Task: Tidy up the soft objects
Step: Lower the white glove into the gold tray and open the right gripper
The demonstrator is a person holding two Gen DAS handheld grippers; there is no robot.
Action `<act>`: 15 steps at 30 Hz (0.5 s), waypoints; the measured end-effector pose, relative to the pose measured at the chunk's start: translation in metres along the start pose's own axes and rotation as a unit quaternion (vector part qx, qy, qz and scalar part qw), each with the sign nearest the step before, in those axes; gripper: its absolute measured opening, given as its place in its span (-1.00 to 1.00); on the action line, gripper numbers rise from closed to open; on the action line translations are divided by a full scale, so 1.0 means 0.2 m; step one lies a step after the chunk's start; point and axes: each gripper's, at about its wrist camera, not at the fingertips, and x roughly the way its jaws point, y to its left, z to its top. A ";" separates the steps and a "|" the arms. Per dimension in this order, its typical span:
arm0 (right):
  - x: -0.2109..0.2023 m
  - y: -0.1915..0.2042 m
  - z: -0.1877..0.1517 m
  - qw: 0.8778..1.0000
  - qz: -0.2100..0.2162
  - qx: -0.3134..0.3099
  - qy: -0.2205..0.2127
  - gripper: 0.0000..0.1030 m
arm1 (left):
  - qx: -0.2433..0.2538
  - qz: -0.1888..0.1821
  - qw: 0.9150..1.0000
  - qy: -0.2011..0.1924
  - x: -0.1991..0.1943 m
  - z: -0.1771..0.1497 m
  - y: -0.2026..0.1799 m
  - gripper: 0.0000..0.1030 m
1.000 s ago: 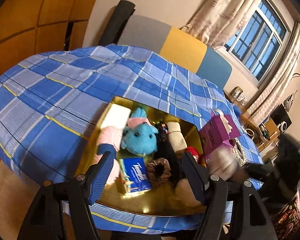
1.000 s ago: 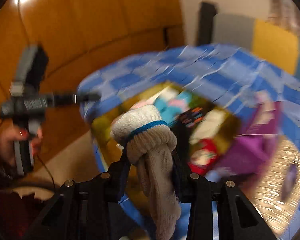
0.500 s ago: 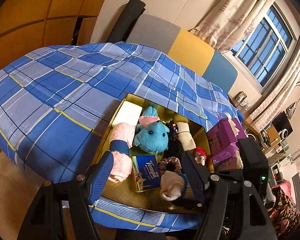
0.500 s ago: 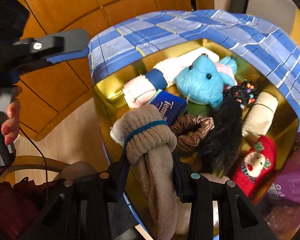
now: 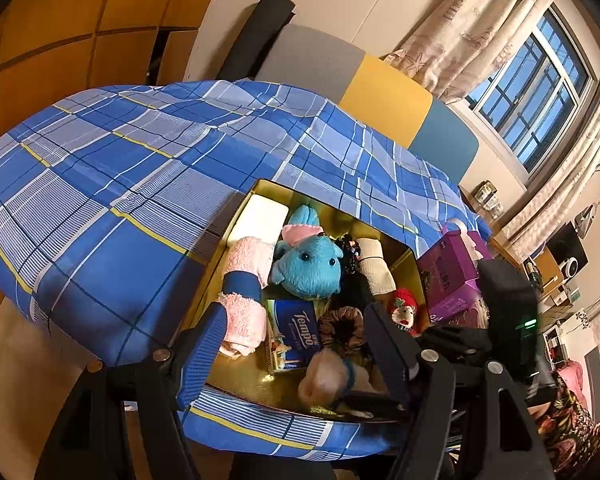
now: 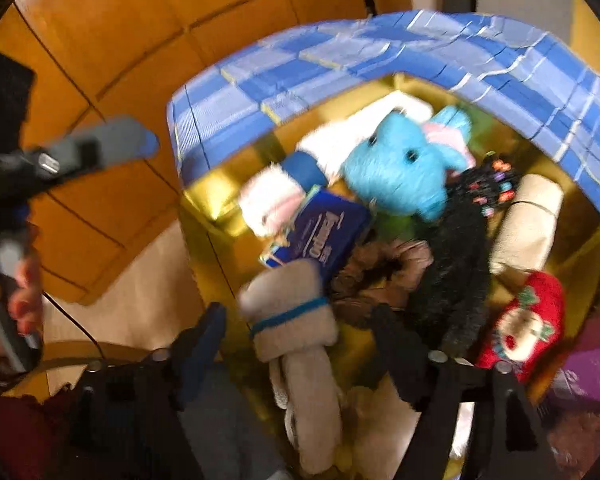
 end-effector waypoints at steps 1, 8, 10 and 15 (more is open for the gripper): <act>-0.03 -0.01 -0.01 1.000 -0.003 0.004 -0.010 0.49 | 0.000 0.000 1.000 0.000 0.00 0.00 0.00 0.39; -0.15 -0.03 -0.04 0.997 -0.056 0.029 -0.038 0.10 | -0.003 -0.004 1.000 0.000 0.01 -0.01 -0.01 0.39; -0.16 -0.01 -0.05 0.995 -0.079 0.043 -0.045 0.10 | 0.005 -0.004 1.000 0.001 0.01 -0.02 -0.03 0.39; -0.20 0.04 -0.09 0.985 -0.147 0.056 -0.067 0.36 | 0.032 -0.002 0.999 0.003 0.00 -0.06 -0.10 0.39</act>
